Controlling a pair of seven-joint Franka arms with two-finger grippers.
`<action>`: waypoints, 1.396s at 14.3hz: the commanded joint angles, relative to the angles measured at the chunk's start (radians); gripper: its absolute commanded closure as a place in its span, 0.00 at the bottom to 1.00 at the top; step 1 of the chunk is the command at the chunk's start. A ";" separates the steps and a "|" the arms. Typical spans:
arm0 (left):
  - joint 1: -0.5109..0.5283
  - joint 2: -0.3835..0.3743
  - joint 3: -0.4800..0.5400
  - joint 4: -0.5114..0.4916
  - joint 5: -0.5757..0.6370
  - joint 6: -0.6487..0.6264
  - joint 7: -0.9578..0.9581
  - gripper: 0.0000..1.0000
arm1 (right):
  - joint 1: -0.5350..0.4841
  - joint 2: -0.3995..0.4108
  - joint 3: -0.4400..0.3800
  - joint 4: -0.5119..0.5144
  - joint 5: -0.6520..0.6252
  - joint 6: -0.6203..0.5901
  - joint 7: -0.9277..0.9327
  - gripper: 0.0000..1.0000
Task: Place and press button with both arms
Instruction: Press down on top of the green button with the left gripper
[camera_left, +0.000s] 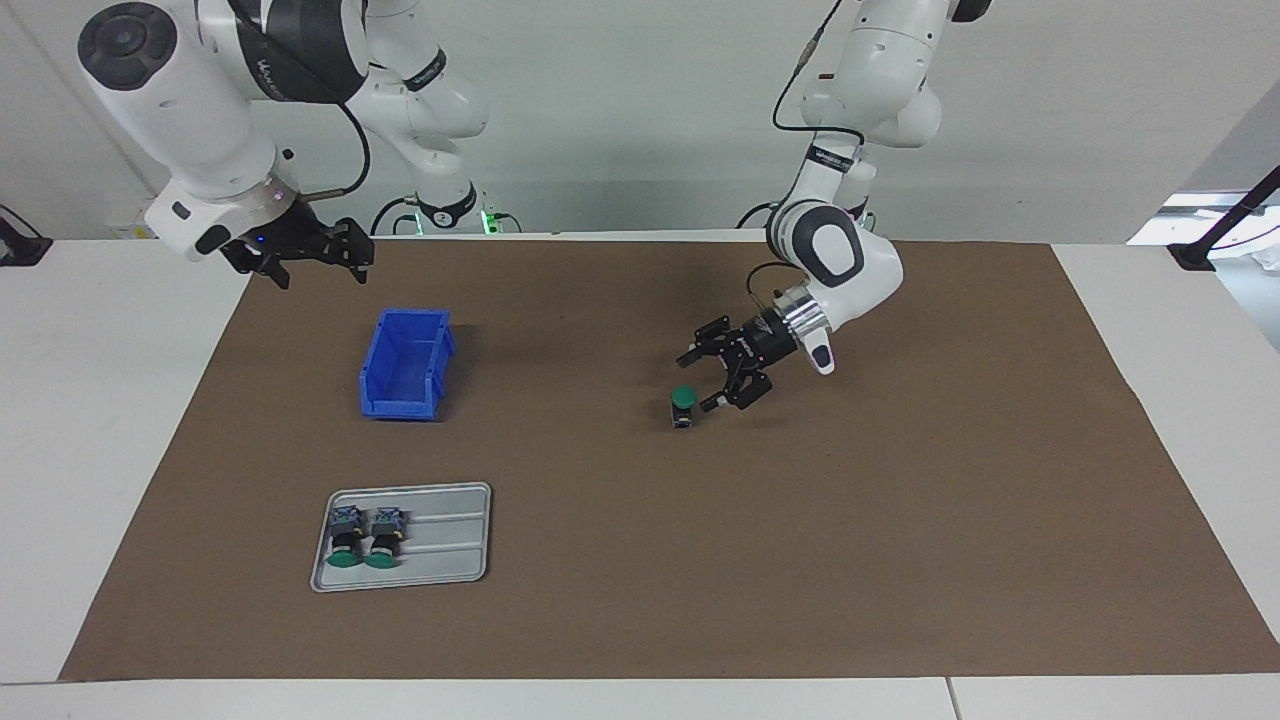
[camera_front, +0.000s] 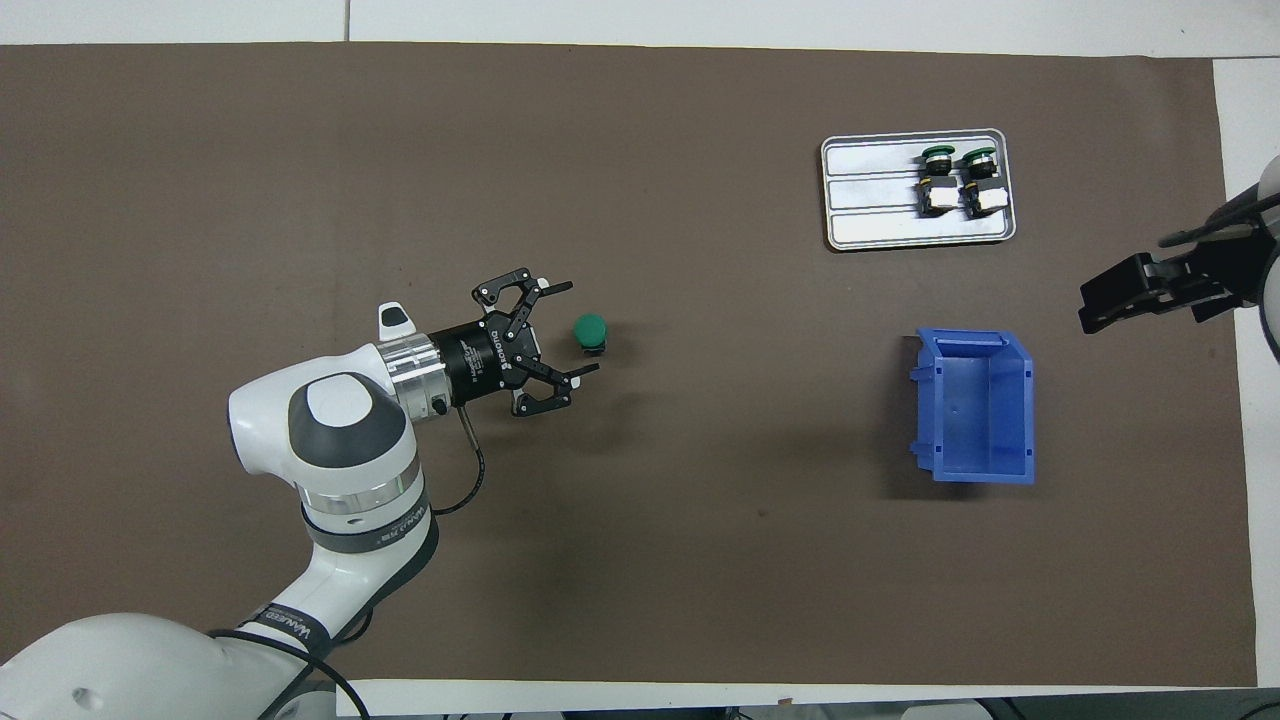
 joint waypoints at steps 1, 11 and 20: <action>-0.051 -0.066 0.006 -0.036 0.055 0.089 -0.024 0.00 | -0.014 -0.021 0.005 -0.027 0.010 0.019 -0.027 0.00; -0.087 -0.088 0.009 -0.022 0.389 0.163 -0.024 0.00 | -0.009 -0.021 0.005 -0.024 0.010 0.019 -0.026 0.00; -0.051 -0.100 0.015 -0.011 0.588 0.151 -0.035 0.00 | -0.008 -0.021 0.005 -0.026 0.010 0.016 -0.021 0.00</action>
